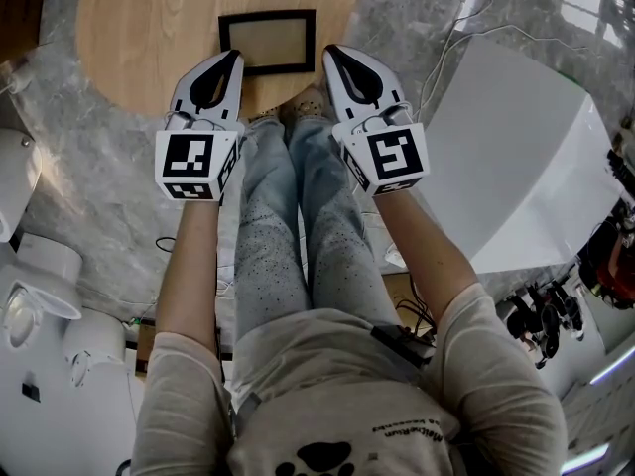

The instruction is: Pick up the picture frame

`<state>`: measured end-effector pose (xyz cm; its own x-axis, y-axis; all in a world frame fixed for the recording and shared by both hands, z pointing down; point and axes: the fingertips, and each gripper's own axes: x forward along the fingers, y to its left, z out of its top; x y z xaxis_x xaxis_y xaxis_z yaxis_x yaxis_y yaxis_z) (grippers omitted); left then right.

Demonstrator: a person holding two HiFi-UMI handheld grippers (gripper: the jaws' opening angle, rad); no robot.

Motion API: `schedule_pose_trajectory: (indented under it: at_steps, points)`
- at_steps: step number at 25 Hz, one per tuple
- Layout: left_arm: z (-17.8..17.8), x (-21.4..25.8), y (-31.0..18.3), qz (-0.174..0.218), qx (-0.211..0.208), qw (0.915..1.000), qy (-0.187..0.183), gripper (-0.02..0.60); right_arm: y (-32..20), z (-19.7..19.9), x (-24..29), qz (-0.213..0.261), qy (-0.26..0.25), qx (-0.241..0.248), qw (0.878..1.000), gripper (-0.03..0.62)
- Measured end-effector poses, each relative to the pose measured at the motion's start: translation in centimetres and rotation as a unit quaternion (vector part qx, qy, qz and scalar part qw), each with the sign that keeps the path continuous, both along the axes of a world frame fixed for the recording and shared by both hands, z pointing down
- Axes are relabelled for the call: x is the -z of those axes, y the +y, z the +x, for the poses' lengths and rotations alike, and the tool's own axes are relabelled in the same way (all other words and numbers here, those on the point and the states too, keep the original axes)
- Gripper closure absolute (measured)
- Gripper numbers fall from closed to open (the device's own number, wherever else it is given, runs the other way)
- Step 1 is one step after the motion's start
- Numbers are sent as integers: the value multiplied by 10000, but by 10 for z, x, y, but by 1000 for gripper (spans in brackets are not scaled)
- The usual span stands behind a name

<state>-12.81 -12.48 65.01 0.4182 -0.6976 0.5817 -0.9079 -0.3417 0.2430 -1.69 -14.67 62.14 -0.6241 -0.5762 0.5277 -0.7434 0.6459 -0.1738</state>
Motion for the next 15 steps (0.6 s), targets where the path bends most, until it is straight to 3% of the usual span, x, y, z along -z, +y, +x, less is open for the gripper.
schedule_pose_trajectory:
  at_steps: [11, 12, 13, 15]
  points:
    - [-16, -36, 0, -607, 126, 9980, -140, 570, 5, 0, -26, -266, 170, 1, 9995, 586]
    - [-17, -40, 0, -679, 148, 9975, -122, 547, 5, 2, -28, -283, 187, -5, 9994, 586]
    - [-18, -44, -1, -762, 162, 9969, -89, 467, 5, 4, -29, -299, 200, -11, 9994, 586]
    - [-19, -53, -1, -935, 174, 9955, -24, 437, 5, 6, -32, -323, 216, -21, 9992, 586]
